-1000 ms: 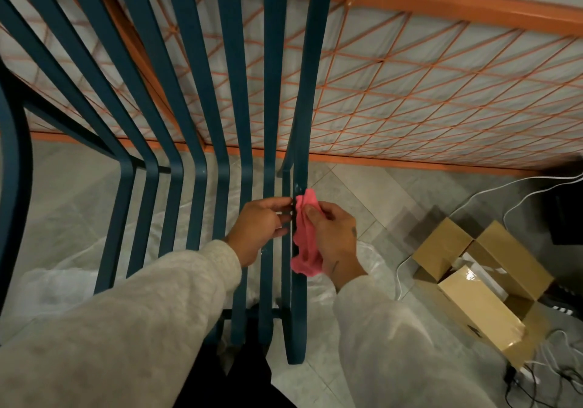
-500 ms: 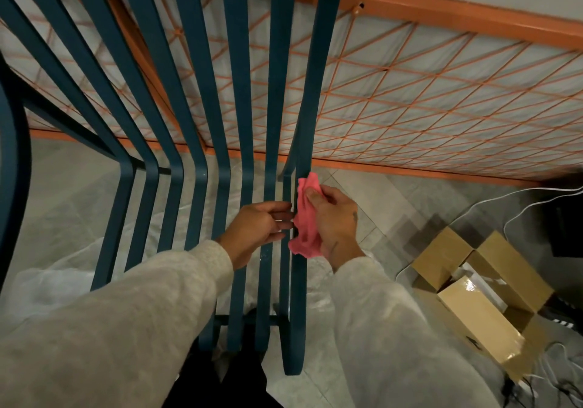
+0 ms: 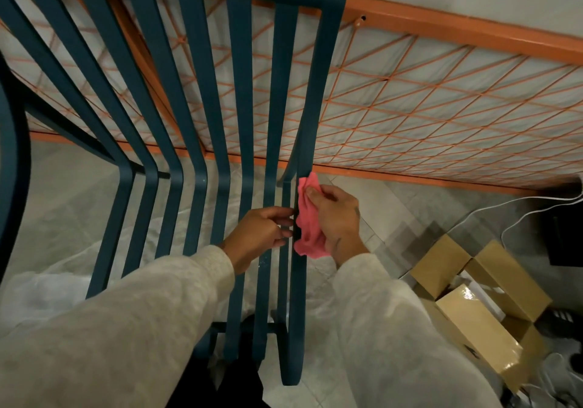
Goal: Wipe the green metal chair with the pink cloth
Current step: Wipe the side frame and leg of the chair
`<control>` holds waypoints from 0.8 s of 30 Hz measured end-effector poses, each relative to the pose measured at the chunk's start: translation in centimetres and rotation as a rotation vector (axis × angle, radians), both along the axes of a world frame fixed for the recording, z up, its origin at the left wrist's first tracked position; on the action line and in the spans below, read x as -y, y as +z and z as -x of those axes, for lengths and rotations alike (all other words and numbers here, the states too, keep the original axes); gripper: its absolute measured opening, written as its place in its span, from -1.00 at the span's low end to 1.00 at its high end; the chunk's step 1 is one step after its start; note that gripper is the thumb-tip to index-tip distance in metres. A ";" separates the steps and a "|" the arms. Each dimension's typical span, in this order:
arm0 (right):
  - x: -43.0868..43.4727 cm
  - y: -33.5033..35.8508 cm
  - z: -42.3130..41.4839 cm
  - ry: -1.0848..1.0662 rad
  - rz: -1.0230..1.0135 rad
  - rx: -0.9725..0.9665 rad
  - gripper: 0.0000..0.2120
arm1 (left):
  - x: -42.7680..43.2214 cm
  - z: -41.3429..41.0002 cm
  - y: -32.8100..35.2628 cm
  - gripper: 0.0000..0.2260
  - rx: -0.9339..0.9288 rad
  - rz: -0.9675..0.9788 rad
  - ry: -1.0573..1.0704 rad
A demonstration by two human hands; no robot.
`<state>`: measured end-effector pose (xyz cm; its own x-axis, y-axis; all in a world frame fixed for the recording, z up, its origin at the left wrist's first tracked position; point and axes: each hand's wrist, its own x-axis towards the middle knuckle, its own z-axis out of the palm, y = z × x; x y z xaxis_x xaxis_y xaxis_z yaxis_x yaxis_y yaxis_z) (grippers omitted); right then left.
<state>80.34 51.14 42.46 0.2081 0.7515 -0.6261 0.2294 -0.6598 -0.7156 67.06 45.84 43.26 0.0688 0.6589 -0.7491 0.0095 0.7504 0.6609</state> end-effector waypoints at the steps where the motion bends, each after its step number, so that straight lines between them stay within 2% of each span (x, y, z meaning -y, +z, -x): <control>1: 0.6 0.1 -0.5 -0.016 0.053 -0.060 -0.78 | 0.1 -0.1 0.0 -0.46 -0.006 -0.019 -0.008; 4: 2.3 -0.1 -1.1 0.026 0.055 -0.039 -0.74 | 0.4 -0.4 0.0 -0.42 -0.048 -0.076 -0.018; 9: 1.6 -0.3 0.8 0.194 -0.138 0.314 -0.76 | 0.5 -0.6 -0.1 -0.51 -0.028 -0.056 0.010; 10: 1.1 -0.2 1.0 0.195 -0.138 0.312 -0.77 | 0.5 -0.5 -0.1 -0.52 -0.025 -0.050 0.014; 13: -0.4 0.4 0.6 0.100 -0.057 0.108 -0.76 | 0.4 -0.2 -0.1 -0.53 -0.014 -0.047 0.005; 17: 1.3 0.4 -1.2 0.069 0.064 -0.059 -0.73 | 0.4 -0.5 0.4 -0.53 -0.013 -0.072 -0.021; 19: 2.7 -0.3 -1.7 0.098 0.083 -0.057 -0.75 | 0.4 -0.7 0.3 -0.51 -0.024 -0.075 -0.030; 21: 3.4 -0.5 -1.5 0.194 0.012 0.096 -0.78 | 0.5 -0.8 0.2 -0.49 -0.032 -0.075 -0.039; 24: 2.7 -0.2 0.1 0.415 -0.108 0.495 -0.75 | 0.6 -0.7 0.0 -0.49 -0.046 -0.077 -0.038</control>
